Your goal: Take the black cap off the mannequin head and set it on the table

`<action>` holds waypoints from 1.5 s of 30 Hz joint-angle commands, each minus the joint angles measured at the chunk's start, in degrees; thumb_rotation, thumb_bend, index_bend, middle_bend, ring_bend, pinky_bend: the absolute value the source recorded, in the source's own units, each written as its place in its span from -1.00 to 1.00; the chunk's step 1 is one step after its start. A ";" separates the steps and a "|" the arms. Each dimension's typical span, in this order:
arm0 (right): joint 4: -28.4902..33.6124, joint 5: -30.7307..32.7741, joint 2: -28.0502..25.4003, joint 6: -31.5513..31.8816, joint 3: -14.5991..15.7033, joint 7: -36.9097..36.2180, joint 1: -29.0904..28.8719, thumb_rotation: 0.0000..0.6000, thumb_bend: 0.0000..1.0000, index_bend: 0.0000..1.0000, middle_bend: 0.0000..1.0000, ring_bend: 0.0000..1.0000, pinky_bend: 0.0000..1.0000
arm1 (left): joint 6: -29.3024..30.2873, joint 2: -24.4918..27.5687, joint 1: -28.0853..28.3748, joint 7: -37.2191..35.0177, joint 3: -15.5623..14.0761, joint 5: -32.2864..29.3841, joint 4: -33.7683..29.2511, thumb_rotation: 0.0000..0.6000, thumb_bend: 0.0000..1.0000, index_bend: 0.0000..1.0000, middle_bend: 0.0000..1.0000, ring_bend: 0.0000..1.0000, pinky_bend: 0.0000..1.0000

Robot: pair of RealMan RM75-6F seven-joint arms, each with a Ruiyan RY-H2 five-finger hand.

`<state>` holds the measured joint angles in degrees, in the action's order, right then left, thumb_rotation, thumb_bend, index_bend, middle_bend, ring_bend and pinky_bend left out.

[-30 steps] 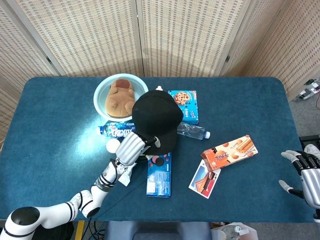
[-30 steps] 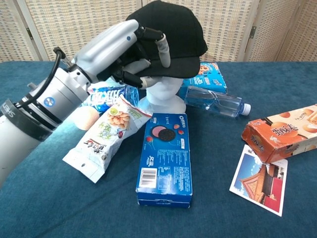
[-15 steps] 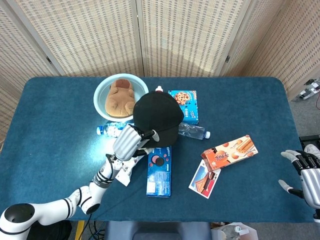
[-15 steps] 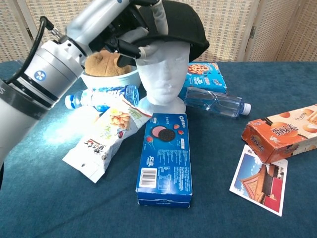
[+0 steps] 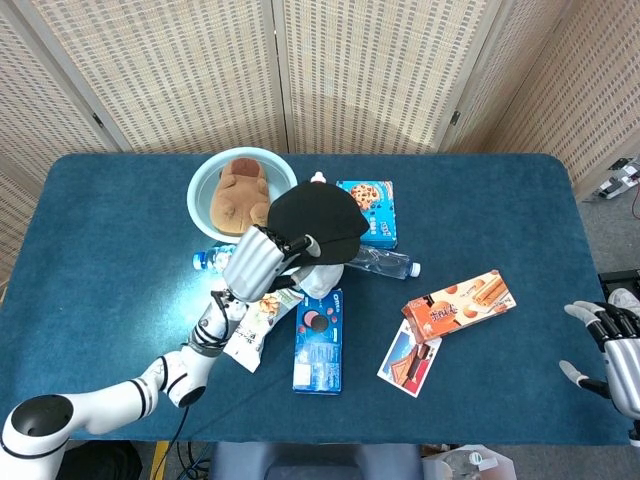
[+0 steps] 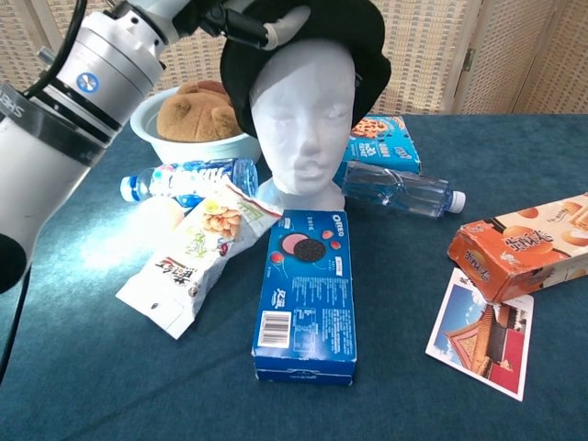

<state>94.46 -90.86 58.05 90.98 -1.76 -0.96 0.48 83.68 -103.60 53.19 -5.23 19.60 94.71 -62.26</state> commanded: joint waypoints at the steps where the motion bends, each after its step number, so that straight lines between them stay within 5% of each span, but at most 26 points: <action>1: -0.10 0.03 0.05 0.03 0.01 -0.09 0.05 1.00 -0.85 -0.45 -0.47 -0.62 -0.55 | 0.61 -0.08 0.74 0.36 0.91 -0.56 1.38 1.00 -0.20 0.23 1.00 1.00 1.00; 13: -0.54 -0.03 0.19 0.11 -0.05 -0.55 0.11 1.00 -0.85 -0.45 -0.48 -0.62 -0.55 | 1.23 1.29 2.35 1.39 5.05 -5.67 5.09 1.00 -0.20 0.22 1.00 1.00 1.00; 28: -0.54 -0.36 0.30 0.11 -0.09 -0.69 0.00 1.00 -0.85 -0.45 -0.47 -0.62 -0.55 | 6.23 9.27 -2.15 0.22 5.79 -8.17 3.06 1.00 -0.20 0.21 1.00 1.00 1.00; 45: 0.15 -1.14 0.27 -1.09 -0.11 0.11 -1.09 1.00 -0.85 -0.45 -0.47 -0.62 -0.55 | 12.52 19.83 -13.41 -2.18 -0.68 -6.09 0.39 1.00 -0.20 0.22 1.00 1.00 1.00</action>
<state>94.60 -91.99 58.33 89.89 -1.87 -0.86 -0.60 95.67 -84.23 40.47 -7.21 19.55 88.11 -61.97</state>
